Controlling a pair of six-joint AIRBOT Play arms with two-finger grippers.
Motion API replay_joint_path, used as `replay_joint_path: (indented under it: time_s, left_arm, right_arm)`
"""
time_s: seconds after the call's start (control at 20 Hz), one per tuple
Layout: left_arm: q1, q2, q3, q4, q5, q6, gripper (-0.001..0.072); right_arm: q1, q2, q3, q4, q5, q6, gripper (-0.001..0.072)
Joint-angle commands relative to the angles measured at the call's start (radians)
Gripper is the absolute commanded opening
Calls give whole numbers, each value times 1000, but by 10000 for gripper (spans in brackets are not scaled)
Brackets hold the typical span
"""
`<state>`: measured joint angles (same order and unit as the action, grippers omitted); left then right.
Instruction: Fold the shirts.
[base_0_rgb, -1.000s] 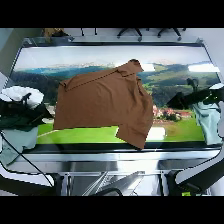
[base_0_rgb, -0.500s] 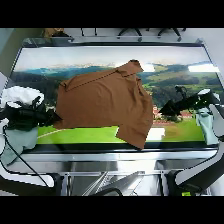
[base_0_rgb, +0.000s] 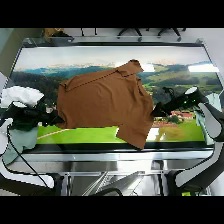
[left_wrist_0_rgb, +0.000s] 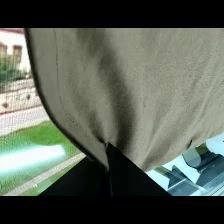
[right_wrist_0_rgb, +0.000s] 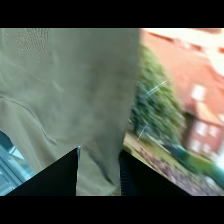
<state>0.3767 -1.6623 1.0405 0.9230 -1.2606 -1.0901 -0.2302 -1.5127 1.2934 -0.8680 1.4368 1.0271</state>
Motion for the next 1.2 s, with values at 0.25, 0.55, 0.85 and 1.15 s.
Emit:
replay_joint_path:
  time_s: [0.25, 0.55, 0.85, 1.15]
  left_arm:
    - [-1, 20, 42, -10, -84, 1, 13]
    - [11, 352, 324, -376, -214, 49, 12]
    - [109, 739, 689, -909, 73, 149, 12]
    - [497, 876, 833, -888, 80, 40, 12]
  right_arm:
    - [58, 53, 2, 92, -8, 19, 27]
    - [-26, 436, 180, 386, -128, -65, 27]
    - [-30, 896, 367, 391, -727, -240, 26]
    - [-30, 959, 494, 209, -793, -242, 27]
